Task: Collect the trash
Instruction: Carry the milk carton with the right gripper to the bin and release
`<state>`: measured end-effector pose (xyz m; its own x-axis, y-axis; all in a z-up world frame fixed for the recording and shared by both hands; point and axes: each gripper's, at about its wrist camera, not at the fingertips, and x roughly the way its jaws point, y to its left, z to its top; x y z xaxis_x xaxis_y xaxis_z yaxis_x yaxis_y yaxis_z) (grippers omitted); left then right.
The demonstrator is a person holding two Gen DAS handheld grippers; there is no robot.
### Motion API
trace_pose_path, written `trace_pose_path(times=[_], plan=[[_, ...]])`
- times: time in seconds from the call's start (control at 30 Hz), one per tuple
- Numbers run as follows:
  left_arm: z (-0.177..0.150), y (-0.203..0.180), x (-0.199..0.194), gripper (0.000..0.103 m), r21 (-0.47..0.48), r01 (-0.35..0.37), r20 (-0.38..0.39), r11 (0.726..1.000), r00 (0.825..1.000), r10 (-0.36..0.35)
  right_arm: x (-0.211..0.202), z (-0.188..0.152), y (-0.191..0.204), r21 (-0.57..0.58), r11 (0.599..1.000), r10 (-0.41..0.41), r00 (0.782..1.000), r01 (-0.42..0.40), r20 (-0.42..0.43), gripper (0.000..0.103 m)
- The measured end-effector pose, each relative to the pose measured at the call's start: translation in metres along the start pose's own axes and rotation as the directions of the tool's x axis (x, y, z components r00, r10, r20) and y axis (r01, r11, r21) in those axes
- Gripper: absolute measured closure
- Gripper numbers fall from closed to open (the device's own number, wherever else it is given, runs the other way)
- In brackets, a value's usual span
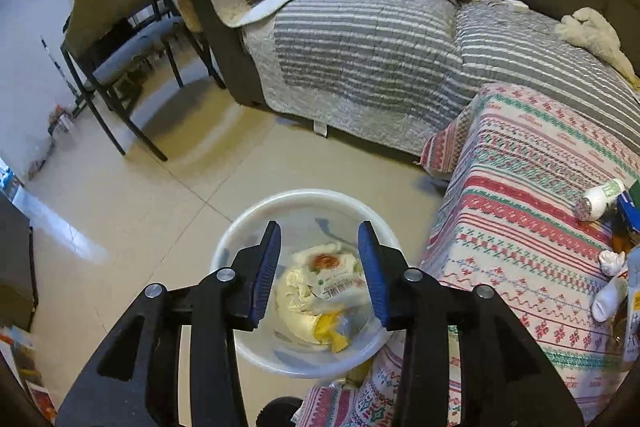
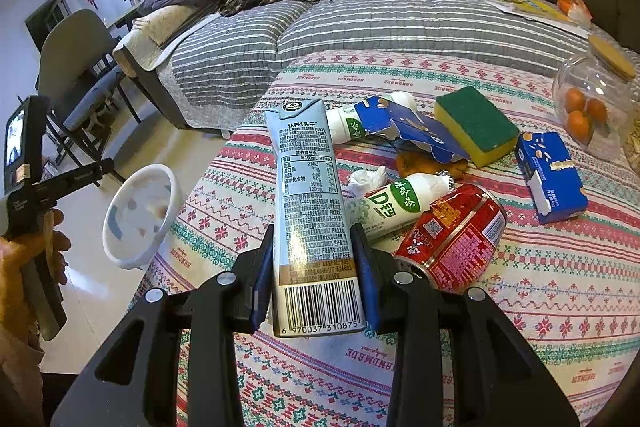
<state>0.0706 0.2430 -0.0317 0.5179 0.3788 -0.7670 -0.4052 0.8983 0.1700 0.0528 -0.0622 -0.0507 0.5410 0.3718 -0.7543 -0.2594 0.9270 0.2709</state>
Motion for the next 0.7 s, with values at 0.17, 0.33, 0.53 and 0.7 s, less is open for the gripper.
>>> trace_pose_path(times=[0.17,0.33,0.53,0.7], plan=[[-0.005,-0.019,-0.026,0.061,0.032,0.138,0.004,0.99,0.99,-0.139,0.001,-0.001,0.001,-0.003,1.0,-0.004,1.0,0.004,-0.003,0.067],[-0.02,-0.04,-0.054,0.061,0.012,0.437,-0.079,0.9,0.897,-0.434,0.004,-0.003,-0.004,0.009,1.0,-0.019,1.0,0.019,-0.011,0.067],[-0.033,-0.056,-0.07,0.061,-0.077,0.68,-0.15,0.729,0.715,-0.683,0.008,-0.006,-0.01,0.022,0.999,-0.03,0.999,0.031,-0.021,0.067],[-0.03,-0.054,-0.082,0.061,-0.097,0.739,-0.123,0.667,0.656,-0.745,0.013,-0.008,-0.01,0.02,0.999,-0.031,0.999,0.032,-0.029,0.067]])
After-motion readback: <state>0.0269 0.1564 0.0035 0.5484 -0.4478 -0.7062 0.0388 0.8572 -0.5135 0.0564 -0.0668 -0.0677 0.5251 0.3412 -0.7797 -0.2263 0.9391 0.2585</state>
